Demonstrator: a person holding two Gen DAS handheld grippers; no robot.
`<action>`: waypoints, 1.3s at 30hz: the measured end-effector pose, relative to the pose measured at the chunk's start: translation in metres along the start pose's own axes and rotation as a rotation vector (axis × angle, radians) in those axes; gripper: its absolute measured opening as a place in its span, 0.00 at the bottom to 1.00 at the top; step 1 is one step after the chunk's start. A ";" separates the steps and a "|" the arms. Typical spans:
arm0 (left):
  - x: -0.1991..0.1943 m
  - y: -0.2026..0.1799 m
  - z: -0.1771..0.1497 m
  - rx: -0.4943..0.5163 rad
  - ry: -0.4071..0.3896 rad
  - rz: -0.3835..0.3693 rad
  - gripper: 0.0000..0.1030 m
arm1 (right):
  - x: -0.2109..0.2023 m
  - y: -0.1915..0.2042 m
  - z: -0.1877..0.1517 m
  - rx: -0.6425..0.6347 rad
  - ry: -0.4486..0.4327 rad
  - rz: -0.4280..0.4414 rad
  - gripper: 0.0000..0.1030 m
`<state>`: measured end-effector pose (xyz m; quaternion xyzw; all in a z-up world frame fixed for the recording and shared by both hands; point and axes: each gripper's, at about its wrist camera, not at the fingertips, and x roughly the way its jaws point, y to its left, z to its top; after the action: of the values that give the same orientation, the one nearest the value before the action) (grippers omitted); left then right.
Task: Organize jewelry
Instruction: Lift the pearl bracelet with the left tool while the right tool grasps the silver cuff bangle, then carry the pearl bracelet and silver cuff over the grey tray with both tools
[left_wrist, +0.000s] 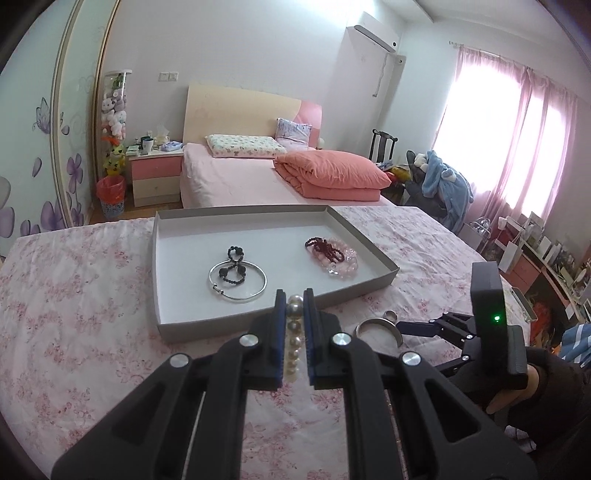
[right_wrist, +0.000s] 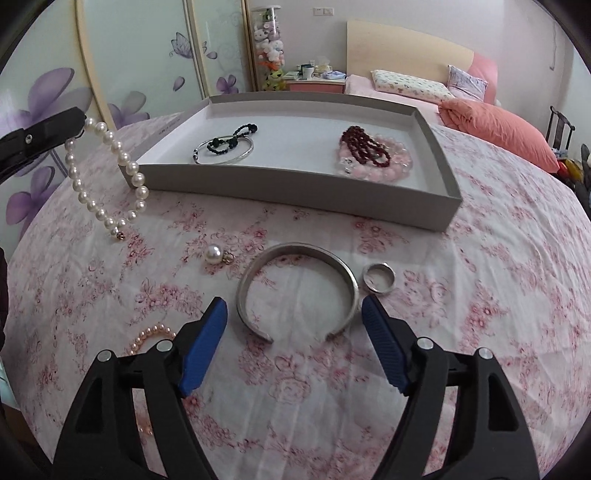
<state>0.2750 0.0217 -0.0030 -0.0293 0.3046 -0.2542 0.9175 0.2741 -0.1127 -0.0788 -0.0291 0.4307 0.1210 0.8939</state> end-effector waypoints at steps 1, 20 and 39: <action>0.000 0.000 0.000 -0.003 -0.001 0.000 0.10 | 0.001 0.001 0.001 -0.004 0.001 -0.003 0.75; -0.007 0.004 0.003 -0.020 -0.021 -0.002 0.10 | 0.005 0.003 0.009 -0.012 0.008 -0.002 0.66; -0.051 -0.015 0.002 -0.057 -0.169 0.061 0.10 | -0.086 0.006 0.013 0.100 -0.372 -0.025 0.66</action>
<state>0.2348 0.0335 0.0297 -0.0675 0.2339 -0.2139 0.9460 0.2305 -0.1216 -0.0035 0.0330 0.2631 0.0916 0.9598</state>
